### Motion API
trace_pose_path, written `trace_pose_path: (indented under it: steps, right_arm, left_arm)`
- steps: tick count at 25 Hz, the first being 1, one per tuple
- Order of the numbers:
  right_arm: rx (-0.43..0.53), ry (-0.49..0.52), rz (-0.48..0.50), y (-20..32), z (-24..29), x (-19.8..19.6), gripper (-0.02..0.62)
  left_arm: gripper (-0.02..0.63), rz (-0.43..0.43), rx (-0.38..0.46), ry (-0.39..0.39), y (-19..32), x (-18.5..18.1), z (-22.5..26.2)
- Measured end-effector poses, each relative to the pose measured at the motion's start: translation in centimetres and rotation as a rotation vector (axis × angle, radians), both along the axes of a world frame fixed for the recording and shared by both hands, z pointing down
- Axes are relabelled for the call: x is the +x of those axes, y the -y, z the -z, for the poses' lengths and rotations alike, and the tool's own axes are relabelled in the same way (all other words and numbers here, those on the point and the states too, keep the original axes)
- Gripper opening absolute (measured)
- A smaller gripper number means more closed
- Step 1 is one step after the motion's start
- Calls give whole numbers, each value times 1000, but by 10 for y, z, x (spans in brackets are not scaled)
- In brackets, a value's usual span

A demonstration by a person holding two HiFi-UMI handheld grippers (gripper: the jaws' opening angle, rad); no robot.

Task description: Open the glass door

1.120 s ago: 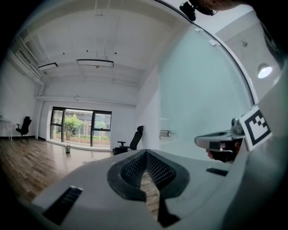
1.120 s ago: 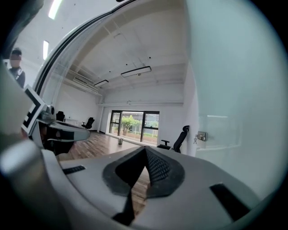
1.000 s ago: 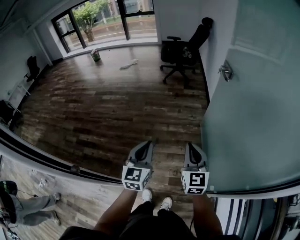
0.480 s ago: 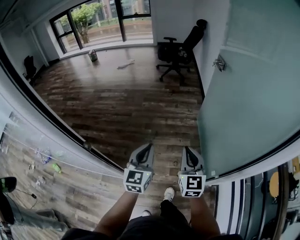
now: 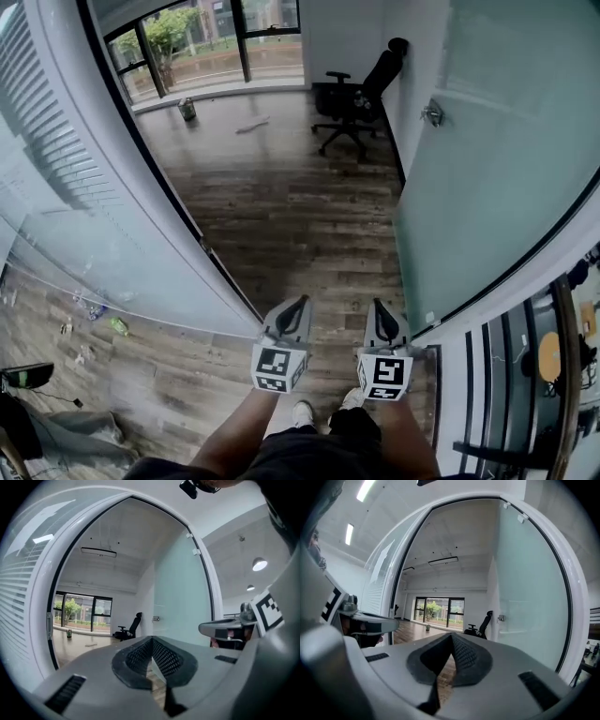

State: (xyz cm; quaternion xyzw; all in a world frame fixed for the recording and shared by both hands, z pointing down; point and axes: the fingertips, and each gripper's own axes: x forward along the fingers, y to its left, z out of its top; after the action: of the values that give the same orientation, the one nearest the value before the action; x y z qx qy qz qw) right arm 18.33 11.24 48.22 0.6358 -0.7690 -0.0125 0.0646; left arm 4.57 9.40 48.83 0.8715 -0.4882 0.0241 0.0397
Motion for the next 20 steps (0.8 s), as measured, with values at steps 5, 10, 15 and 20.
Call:
trace_pose_path:
  steps: [5,10,15,20]
  right_arm:
    - [32,7,2,-35,16,6,15]
    - [58,19,25,-56,28,20,15]
    - [71,49,28,-79,31,34,15]
    - [94,55,45,-95,33,47,15]
  left_arm:
    - [3,-5,3,37,-39,7,3]
    - [3,21,15,59,-66,19,10]
    - [3,41,15,88,-91,29,12]
    - [3,45,60,96,-107,46,16]
